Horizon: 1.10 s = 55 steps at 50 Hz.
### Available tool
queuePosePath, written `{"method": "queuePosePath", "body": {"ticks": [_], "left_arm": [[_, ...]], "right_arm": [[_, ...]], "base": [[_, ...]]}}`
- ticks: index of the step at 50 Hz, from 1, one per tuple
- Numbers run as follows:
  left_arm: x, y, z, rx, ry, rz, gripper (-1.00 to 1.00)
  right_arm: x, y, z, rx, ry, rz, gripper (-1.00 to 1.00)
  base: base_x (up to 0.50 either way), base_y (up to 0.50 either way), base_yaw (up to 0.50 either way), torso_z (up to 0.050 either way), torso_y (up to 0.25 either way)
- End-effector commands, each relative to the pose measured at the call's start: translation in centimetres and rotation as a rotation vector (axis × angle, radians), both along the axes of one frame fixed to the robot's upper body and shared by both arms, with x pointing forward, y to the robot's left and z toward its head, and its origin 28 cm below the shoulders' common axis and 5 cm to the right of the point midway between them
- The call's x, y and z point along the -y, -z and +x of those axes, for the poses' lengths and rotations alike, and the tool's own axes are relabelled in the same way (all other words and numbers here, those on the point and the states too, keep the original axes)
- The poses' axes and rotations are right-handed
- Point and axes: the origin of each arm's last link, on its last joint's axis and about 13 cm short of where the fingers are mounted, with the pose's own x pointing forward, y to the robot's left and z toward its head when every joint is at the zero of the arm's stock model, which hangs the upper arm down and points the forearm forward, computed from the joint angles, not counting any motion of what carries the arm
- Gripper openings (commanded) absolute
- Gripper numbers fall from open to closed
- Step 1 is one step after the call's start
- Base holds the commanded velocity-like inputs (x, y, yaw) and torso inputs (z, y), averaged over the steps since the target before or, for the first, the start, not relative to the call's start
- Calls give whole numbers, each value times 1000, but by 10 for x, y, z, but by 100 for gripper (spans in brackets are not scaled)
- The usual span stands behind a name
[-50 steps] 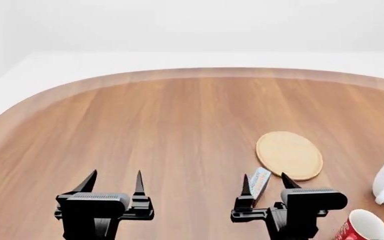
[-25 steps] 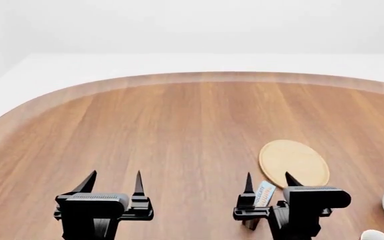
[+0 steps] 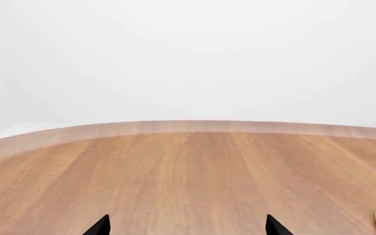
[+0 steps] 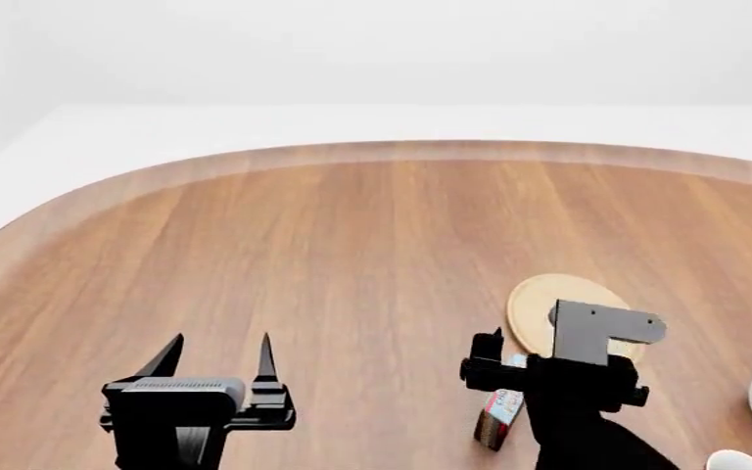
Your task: Put the chocolate pudding to the left of the plate.
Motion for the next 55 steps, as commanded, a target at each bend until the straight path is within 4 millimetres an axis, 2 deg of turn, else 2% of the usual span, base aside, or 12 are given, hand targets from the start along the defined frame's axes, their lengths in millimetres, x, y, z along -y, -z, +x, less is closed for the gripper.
{"method": "queuePosePath", "body": {"ticks": [1, 16, 55], "left_arm": [[-1, -1, 0, 1, -1, -3, 100], [-2, -2, 0, 2, 1, -4, 100], [-3, -1, -1, -1, 0, -8, 100]], "right_arm": [[-18, -12, 12, -178, 54, 97, 100], [-31, -8, 29, -261, 90, 177, 100], [-29, 20, 61, -406, 263, 259, 100]], "base": [[0, 0, 0, 0, 0], [0, 0, 0, 0, 0], [0, 0, 0, 0, 0]]}}
